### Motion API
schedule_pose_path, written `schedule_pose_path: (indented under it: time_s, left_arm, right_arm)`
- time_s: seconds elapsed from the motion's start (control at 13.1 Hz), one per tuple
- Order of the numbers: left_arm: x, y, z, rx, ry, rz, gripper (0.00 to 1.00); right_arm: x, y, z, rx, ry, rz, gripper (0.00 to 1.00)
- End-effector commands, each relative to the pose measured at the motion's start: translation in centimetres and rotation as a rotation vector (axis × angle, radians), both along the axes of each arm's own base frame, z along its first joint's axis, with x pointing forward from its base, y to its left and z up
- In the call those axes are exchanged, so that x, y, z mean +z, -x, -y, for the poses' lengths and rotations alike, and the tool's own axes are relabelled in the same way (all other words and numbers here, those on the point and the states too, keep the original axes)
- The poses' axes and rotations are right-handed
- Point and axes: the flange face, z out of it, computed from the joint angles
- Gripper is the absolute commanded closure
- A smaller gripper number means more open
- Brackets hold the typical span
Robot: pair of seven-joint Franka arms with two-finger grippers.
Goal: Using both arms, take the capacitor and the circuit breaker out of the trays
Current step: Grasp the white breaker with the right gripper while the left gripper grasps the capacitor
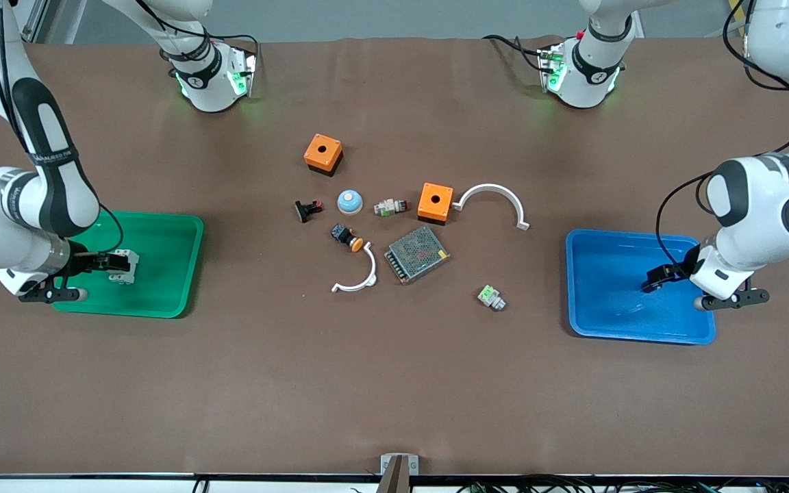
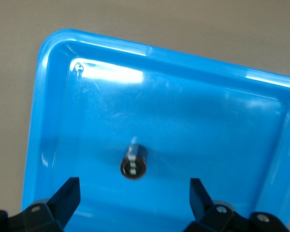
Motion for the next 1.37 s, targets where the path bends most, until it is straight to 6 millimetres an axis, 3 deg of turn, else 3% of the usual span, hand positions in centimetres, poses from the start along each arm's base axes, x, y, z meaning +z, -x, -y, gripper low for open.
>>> schedule_pose_path:
  time_s: [0.0, 0.31, 0.61, 0.84, 1.07, 1.22, 1.3]
  left_arm:
    - [-2.7, -0.3, -1.3, -0.005, -0.003, 0.015, 0.0]
    - [-5.2, 0.1, -1.3, -0.003, 0.009, -0.021, 0.05]
    - [-6.3, 0.3, -1.0, -0.007, 0.013, -0.039, 0.28]
    - [-6.1, 0.2, -0.7, -0.01, 0.013, -0.036, 0.54]
    - [-5.7, -0.2, -0.3, -0.017, 0.013, -0.028, 0.96]
    - [-4.1, -0.7, 0.3, -0.018, 0.01, -0.004, 1.0]
    - [-2.4, -1.1, 1.4, -0.026, 0.014, 0.022, 1.0]
  right_arm:
    - [0.5, 2.3, 1.4, 0.05, -0.023, -0.005, 0.01]
    - [0.1, 1.8, 1.1, 0.041, -0.021, 0.008, 0.02]
    - [-0.8, 1.5, 0.5, 0.021, -0.043, 0.019, 0.02]
    - [-2.2, 1.7, 0.9, 0.011, -0.045, 0.01, 0.24]
    - [-2.4, 1.9, 0.9, 0.008, -0.049, 0.0, 0.42]
    - [-2.4, 1.9, 0.7, -0.001, -0.048, -0.003, 0.53]
    - [-2.3, 1.8, 0.4, -0.011, -0.049, -0.008, 0.6]
